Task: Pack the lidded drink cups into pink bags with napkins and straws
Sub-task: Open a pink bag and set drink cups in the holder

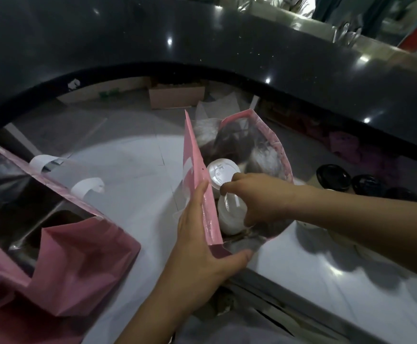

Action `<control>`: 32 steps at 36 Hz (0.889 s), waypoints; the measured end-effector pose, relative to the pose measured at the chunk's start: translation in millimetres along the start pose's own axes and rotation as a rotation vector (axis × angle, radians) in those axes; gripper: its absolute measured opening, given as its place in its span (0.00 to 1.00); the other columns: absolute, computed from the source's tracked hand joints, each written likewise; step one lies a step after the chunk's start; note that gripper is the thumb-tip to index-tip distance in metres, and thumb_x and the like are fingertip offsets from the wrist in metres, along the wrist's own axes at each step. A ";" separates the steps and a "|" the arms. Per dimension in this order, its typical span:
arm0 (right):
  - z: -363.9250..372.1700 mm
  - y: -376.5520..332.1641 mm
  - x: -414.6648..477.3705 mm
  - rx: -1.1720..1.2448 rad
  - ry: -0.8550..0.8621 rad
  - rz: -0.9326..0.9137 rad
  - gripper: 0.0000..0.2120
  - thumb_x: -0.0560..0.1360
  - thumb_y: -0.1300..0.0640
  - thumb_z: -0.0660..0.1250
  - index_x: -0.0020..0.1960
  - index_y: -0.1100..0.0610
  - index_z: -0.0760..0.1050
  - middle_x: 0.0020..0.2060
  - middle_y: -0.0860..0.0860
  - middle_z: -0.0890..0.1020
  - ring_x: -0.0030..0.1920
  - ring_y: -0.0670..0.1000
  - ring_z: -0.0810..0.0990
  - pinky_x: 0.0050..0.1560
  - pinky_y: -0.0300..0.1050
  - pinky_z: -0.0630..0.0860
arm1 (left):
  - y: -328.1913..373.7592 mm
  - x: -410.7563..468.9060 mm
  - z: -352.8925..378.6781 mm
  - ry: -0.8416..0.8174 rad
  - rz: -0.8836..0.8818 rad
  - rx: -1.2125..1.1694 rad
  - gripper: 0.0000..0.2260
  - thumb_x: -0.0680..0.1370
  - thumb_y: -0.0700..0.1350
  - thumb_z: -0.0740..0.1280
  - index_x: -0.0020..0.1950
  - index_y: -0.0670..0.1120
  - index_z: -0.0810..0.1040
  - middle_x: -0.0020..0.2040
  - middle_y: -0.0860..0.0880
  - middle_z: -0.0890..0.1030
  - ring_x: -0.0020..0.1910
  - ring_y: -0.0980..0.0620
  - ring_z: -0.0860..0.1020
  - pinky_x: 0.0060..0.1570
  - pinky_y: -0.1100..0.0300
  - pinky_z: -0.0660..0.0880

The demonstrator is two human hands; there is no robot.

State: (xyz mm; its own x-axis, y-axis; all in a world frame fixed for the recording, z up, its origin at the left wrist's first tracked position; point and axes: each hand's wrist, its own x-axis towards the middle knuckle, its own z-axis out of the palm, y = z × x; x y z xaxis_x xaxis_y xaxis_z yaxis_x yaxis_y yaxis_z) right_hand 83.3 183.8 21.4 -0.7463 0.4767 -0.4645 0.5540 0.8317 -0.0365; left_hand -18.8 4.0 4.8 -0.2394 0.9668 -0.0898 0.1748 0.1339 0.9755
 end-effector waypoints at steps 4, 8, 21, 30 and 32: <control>3.8 -0.5 3.1 0.007 0.008 -0.014 0.38 0.65 0.55 0.78 0.72 0.47 0.67 0.60 0.50 0.75 0.57 0.54 0.77 0.47 0.43 0.71 | -1.3 -1.0 -1.9 -0.006 0.006 -0.003 0.52 0.63 0.55 0.78 0.74 0.73 0.46 0.75 0.70 0.55 0.75 0.62 0.60 0.71 0.59 0.66; 3.7 0.1 6.0 0.029 -0.006 -0.023 0.37 0.64 0.56 0.79 0.69 0.48 0.69 0.58 0.50 0.75 0.56 0.54 0.77 0.45 0.43 0.70 | -0.7 0.7 -1.6 -0.018 -0.002 -0.002 0.52 0.63 0.56 0.78 0.75 0.73 0.46 0.75 0.70 0.54 0.75 0.63 0.59 0.73 0.56 0.66; 18.9 -8.0 16.2 0.008 -0.048 -0.032 0.39 0.66 0.59 0.78 0.73 0.50 0.66 0.48 0.47 0.65 0.54 0.55 0.75 0.47 0.45 0.71 | -3.3 1.6 4.7 -0.066 -0.047 -0.029 0.52 0.66 0.52 0.79 0.75 0.73 0.45 0.69 0.75 0.55 0.69 0.69 0.60 0.50 0.83 0.66; 22.3 -7.7 14.7 0.040 -0.054 0.015 0.40 0.66 0.58 0.78 0.74 0.48 0.66 0.56 0.51 0.73 0.57 0.57 0.77 0.54 0.49 0.78 | -2.4 1.5 2.1 -0.027 -0.035 -0.013 0.52 0.65 0.54 0.80 0.76 0.71 0.46 0.75 0.66 0.56 0.74 0.61 0.59 0.62 0.71 0.64; 21.2 -7.7 16.2 0.036 -0.069 0.030 0.40 0.64 0.58 0.79 0.72 0.48 0.67 0.53 0.49 0.72 0.56 0.57 0.77 0.54 0.52 0.78 | -3.6 2.2 1.0 0.007 -0.015 0.027 0.51 0.67 0.52 0.80 0.76 0.69 0.47 0.76 0.65 0.56 0.75 0.62 0.59 0.65 0.68 0.64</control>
State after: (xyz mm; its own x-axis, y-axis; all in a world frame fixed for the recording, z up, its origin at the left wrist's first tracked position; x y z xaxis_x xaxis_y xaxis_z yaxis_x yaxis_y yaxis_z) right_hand 74.8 179.1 -4.6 -0.7027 0.4792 -0.5259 0.5894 0.8061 -0.0529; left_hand -19.0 5.9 0.9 -0.2483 0.9632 -0.1026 0.1973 0.1539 0.9682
